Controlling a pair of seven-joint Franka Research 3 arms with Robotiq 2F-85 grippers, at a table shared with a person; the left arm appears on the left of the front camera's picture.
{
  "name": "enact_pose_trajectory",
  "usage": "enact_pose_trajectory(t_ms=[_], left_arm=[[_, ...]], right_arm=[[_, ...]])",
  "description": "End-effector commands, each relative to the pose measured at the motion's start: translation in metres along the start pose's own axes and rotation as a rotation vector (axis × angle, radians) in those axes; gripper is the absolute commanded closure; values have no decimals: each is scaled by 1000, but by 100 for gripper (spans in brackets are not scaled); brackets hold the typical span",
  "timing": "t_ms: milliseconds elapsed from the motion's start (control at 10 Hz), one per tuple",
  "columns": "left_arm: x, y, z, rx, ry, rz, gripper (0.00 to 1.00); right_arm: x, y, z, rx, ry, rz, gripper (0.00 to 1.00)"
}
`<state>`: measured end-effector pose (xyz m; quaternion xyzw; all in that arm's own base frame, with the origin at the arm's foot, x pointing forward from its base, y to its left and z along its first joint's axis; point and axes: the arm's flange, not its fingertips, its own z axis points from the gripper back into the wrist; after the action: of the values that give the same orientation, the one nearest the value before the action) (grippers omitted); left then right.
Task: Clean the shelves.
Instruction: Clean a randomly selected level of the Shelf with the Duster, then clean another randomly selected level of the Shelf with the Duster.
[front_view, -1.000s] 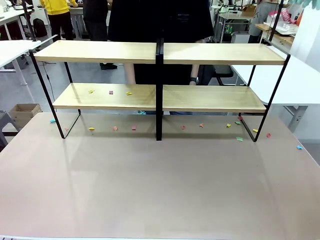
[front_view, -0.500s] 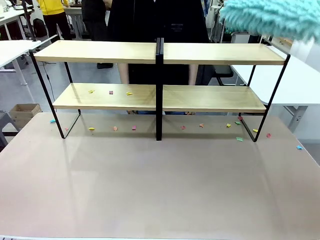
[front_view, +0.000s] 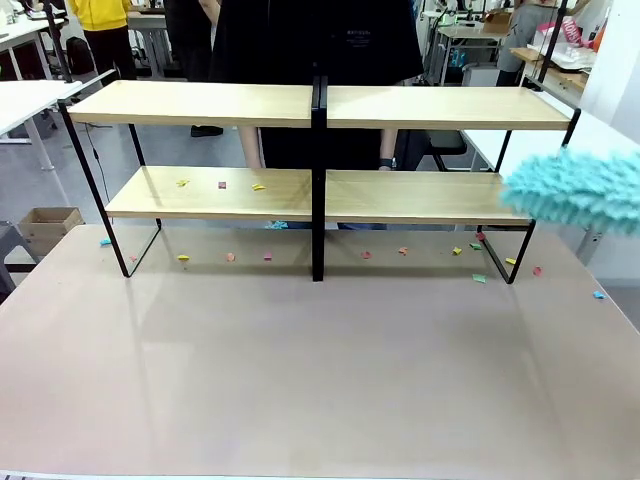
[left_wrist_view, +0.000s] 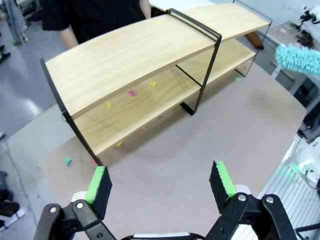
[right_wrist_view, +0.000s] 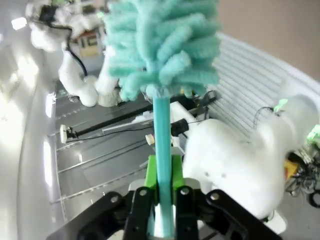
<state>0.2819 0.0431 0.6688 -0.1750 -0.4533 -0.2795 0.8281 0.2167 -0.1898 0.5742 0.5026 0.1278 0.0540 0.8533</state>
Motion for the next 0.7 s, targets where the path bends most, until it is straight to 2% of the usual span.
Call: enact_pose_trajectory(t_ms=[0,100,200,600], left_arm=[[-1,0,-1,-2,0,2,0],[-1,0,-1,-2,0,2,0],[-1,0,-1,-2,0,2,0],[-1,0,-1,-2,0,2,0]], right_arm=[[-22,-13,18,30,-9,24,87],[4,-14,6,-7,-67,-65,87],[-13,-22,4,16,-6,-14,87],[-13,-22,4,16,-6,-14,87]])
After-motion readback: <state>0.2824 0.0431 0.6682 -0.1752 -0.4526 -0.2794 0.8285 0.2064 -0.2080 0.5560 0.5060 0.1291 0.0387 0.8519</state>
